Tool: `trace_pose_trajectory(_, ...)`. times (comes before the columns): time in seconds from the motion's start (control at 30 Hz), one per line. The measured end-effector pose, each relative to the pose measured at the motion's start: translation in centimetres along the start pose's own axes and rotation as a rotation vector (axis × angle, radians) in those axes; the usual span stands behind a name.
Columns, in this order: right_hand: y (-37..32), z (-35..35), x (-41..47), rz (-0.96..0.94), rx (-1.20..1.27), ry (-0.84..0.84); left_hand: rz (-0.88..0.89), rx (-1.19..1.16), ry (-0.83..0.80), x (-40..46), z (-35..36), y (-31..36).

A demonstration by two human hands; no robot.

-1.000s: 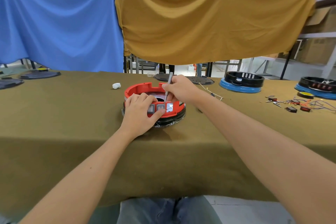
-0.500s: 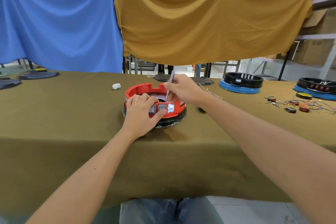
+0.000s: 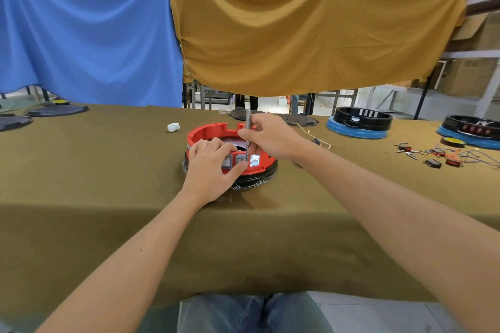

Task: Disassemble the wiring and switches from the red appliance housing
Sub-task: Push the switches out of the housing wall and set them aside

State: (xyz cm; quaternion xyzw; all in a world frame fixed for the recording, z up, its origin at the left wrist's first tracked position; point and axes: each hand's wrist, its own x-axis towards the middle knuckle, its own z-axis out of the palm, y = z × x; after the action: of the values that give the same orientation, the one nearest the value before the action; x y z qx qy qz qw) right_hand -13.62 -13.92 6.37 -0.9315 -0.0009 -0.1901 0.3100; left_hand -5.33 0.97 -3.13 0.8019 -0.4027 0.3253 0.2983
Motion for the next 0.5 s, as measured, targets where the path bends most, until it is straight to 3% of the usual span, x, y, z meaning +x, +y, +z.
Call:
trace_pose_trajectory(0.4,-1.3,-0.5,1.9,0.21,-0.007,-0.134,-0.011,-0.003,-0.012,0.0,0.0,0.0)
trace_pose_trajectory(0.5,-1.4,-0.3,1.4,0.19,-0.021,-0.093,-0.013,-0.001,-0.014,0.0,0.0,-0.1)
